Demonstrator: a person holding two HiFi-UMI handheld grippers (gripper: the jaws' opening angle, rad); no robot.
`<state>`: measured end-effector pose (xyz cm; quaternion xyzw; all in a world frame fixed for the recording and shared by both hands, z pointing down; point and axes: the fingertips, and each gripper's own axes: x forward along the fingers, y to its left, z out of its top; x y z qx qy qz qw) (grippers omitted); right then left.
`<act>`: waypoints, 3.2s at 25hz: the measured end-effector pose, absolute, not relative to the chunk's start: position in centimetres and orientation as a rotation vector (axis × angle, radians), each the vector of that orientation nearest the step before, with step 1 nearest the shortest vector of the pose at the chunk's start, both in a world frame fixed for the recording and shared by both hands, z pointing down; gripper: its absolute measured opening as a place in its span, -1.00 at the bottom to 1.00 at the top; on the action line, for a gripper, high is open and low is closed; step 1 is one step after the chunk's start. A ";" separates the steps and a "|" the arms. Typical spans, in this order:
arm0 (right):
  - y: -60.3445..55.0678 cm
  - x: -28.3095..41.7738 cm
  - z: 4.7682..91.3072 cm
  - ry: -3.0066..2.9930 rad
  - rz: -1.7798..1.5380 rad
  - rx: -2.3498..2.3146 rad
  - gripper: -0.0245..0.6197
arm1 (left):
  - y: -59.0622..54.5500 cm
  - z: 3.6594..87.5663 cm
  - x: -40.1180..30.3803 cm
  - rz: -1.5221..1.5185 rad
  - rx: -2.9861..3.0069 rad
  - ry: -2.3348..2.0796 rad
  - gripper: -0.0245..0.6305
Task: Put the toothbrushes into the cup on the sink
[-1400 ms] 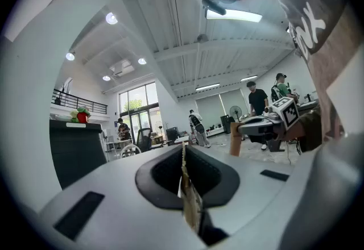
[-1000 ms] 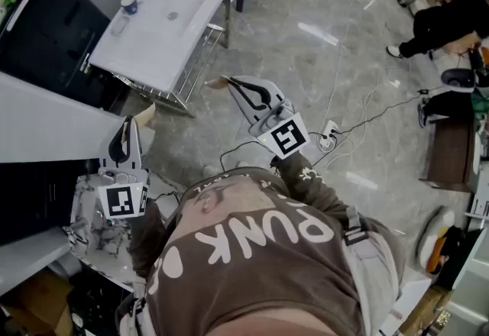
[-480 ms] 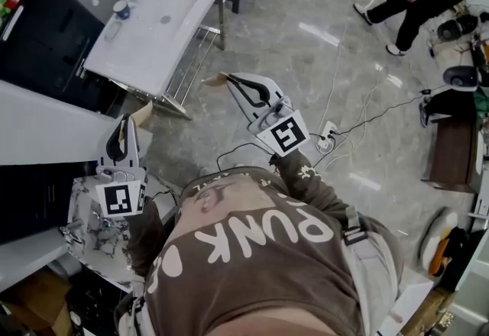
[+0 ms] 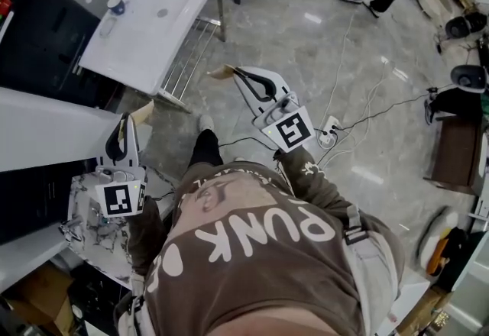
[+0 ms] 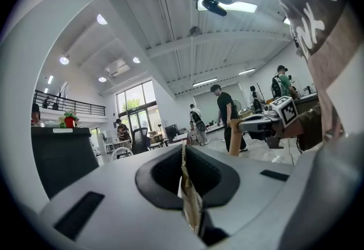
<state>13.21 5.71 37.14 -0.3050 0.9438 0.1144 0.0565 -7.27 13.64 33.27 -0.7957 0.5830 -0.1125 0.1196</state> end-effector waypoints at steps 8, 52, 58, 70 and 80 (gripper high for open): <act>-3.3 8.8 39.1 2.903 0.354 -0.925 -0.89 | 4.6 36.3 -11.4 -0.294 -2.364 1.726 -0.91; -65.4 -32.1 53.7 3.246 0.436 -0.748 -0.89 | -27.8 45.0 -31.0 -0.307 -2.523 2.025 -0.91; -65.5 -31.9 53.5 3.230 0.411 -0.755 -0.73 | -28.0 44.9 -31.0 -0.313 -2.524 2.015 -0.91; -58.4 -28.7 44.6 3.012 0.449 -0.627 -0.19 | -30.8 40.5 -33.2 -0.162 -2.445 1.932 -0.91; -47.6 -21.8 38.3 2.830 0.283 -0.626 -0.20 | -38.6 41.1 -39.7 -0.225 -2.353 1.896 -0.91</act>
